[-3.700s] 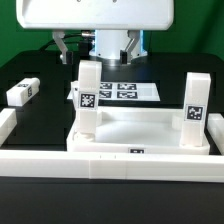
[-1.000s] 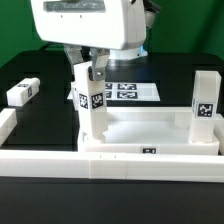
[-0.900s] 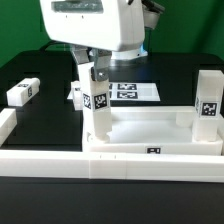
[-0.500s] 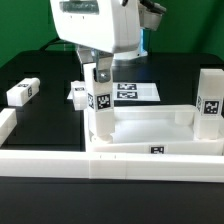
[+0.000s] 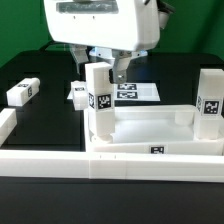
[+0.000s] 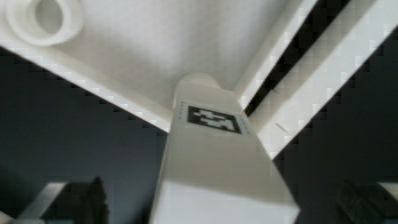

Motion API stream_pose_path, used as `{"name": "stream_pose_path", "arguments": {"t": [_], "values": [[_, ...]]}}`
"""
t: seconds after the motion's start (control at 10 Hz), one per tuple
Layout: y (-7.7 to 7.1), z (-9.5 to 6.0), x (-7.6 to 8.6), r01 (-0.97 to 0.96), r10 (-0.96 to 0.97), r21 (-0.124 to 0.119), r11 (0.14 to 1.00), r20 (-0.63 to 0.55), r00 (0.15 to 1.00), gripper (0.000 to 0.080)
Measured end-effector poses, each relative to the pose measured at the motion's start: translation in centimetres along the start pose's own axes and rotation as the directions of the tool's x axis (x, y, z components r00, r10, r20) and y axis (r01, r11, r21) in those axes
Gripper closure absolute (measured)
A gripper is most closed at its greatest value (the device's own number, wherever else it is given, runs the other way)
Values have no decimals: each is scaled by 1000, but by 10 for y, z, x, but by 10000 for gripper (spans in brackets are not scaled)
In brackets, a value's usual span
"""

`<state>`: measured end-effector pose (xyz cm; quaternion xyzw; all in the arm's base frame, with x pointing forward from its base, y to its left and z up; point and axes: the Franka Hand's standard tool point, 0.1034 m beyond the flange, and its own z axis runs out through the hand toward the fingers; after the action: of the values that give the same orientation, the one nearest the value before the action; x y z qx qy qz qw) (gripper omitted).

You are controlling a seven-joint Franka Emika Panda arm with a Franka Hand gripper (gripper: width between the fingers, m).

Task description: Assemble desk

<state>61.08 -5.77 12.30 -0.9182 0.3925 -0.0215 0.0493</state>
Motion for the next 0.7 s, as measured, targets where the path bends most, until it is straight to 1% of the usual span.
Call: {"name": "stream_pose_path", "arguments": {"t": [0.3, 0.4, 0.7], "values": [[-1, 0, -1, 246, -246, -2, 969, 0, 969, 150], [-2, 1, -2, 286, -286, -2, 958, 0, 958, 150], [0, 1, -2, 548, -548, -5, 836, 3, 836, 150]]}}
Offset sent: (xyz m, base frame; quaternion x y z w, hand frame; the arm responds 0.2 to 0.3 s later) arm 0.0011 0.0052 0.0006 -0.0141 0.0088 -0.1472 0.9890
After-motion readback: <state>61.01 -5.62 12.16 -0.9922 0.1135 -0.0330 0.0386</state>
